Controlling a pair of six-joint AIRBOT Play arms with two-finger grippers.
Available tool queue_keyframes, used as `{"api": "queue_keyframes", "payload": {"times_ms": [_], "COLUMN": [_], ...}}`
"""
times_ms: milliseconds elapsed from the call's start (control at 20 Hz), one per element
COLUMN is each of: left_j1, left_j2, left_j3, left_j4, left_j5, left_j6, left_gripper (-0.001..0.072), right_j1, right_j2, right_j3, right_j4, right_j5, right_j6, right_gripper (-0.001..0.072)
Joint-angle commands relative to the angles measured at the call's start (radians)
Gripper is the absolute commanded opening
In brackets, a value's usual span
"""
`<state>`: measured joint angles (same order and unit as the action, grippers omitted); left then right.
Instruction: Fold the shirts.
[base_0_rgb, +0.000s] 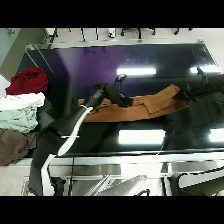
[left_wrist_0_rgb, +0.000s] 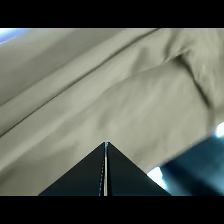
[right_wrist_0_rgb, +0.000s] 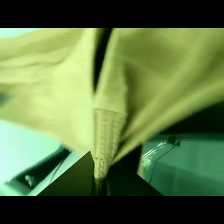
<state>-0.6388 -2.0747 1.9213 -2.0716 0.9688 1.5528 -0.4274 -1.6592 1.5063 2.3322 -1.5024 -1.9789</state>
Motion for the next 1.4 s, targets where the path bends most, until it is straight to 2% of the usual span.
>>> {"api": "queue_keyframes", "payload": {"times_ms": [0, 100, 300, 500, 550, 750, 900, 1050, 1150, 1250, 1300, 1350], "left_j1": [-0.057, -0.06, -0.057, -0.02, 0.006, 0.183, 0.373, 0.567, 0.674, 0.756, 0.786, 0.805], "left_j2": [-0.153, -0.198, -0.207, -0.152, -0.113, 0.15, 0.407, 0.659, 0.779, 0.857, 0.896, 0.934], "left_j3": [0.125, 0.153, 0.103, 0.105, 0.105, 0.105, 0.103, 0.102, 0.102, 0.099, 0.068, 0.015], "left_j4": [-0.078, -0.091, -0.235, -0.308, -0.312, -0.301, -0.255, -0.189, -0.171, -0.171, -0.171, -0.171], "left_j5": [-0.12, -0.117, -0.158, -0.108, -0.064, 0.22, 0.344, 0.353, 0.364, 0.417, 0.421, 0.409], "left_j6": [-0.045, -0.078, -0.08, -0.08, -0.079, 0.051, 0.055, 0.054, 0.055, 0.057, 0.075, 0.087], "left_gripper": [0.0013, 0.0013, 0.0013, 0.0013, 0.0013, 0.0013, 0.0013, 0.0013, 0.0013, 0.0013, 0.0013, 0.0013], "right_j1": [0.019, 0.037, 0.079, 0.097, 0.099, 0.139, 0.255, 0.506, 0.748, 0.99, 1.092, 1.173], "right_j2": [0.063, 0.076, 0.076, 0.076, 0.076, 0.076, 0.076, 0.067, 0.011, -0.121, -0.197, -0.272], "right_j3": [0.125, 0.179, 0.201, 0.201, 0.201, 0.201, 0.201, 0.2, 0.2, 0.201, 0.204, 0.213], "right_j4": [0.026, 0.029, 0.028, 0.028, 0.028, 0.029, 0.039, 0.048, 0.047, 0.056, 0.061, 0.047], "right_j5": [-0.125, -0.145, -0.15, -0.15, -0.15, -0.138, -0.093, 0.092, 0.353, 0.657, 0.792, 0.887], "right_j6": [0.003, 0.003, 0.003, 0.016, 0.019, 0.042, 0.09, 0.11, 0.108, 0.11, 0.124, 0.142], "right_gripper": [0.0023, 0.0023, 0.0023, 0.0023, 0.0023, 0.0024, 0.0024, 0.0024, 0.0024, 0.0026, 0.0132, 0.0426]}}
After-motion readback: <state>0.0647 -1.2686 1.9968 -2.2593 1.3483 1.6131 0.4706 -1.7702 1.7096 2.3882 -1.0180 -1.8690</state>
